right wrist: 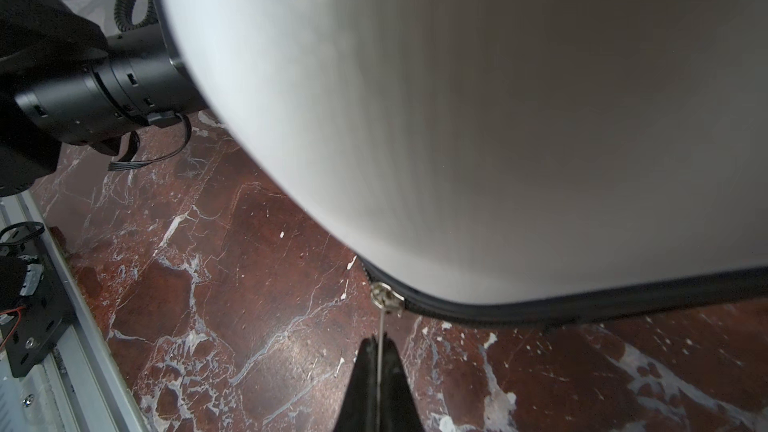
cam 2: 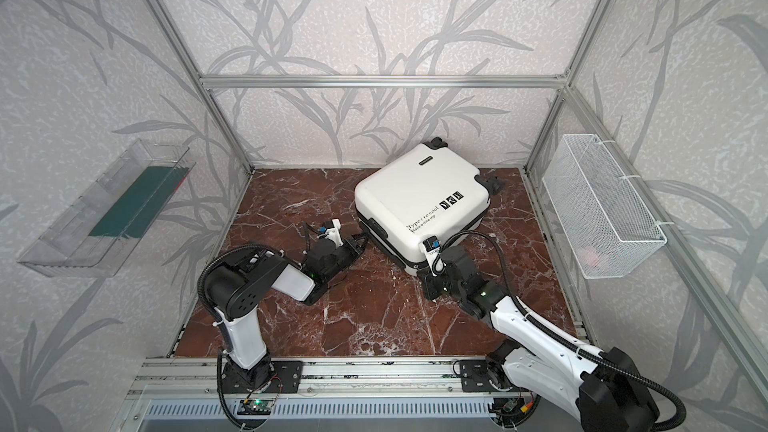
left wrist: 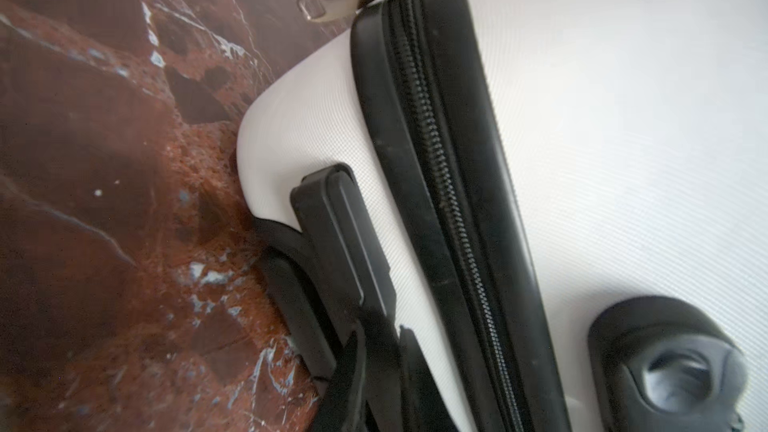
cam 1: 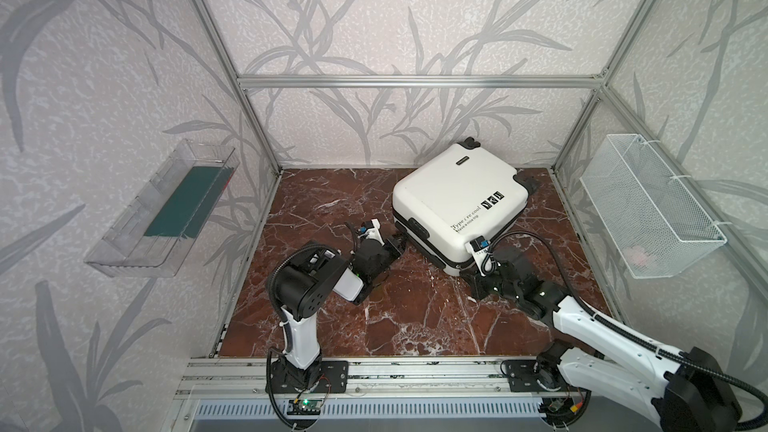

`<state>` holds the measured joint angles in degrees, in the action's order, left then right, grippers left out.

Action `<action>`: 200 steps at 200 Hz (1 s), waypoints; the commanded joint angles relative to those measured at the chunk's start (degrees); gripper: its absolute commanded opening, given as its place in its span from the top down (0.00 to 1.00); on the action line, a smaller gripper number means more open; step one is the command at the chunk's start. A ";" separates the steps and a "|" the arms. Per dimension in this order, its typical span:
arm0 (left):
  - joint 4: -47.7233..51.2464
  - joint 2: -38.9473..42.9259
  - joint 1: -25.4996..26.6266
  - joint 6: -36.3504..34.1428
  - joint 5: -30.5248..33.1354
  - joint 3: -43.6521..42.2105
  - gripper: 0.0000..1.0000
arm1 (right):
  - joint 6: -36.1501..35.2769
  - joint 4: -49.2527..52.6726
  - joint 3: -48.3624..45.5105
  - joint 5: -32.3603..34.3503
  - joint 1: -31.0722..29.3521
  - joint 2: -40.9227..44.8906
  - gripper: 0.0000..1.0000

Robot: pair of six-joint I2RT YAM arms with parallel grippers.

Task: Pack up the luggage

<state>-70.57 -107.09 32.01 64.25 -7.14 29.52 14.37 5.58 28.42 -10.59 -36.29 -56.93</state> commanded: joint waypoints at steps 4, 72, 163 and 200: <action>-2.55 -0.84 1.51 -1.67 0.39 0.48 1.00 | 3.90 -5.34 2.34 1.42 -2.60 -1.37 1.00; -3.61 -1.23 1.65 -1.41 0.75 0.03 1.00 | 5.81 -6.70 3.50 1.95 -4.40 -4.65 1.00; -3.72 1.21 1.65 -2.74 1.00 -2.73 1.00 | 9.78 2.28 1.02 2.33 11.74 10.10 0.30; 4.14 8.87 1.65 -6.70 1.65 -6.35 0.70 | 13.59 1.57 2.13 3.32 17.48 9.91 0.30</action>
<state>-71.07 -104.05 33.43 61.04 -6.22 25.41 24.67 6.11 30.04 -7.51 -20.91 -46.96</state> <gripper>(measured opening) 0.251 0.703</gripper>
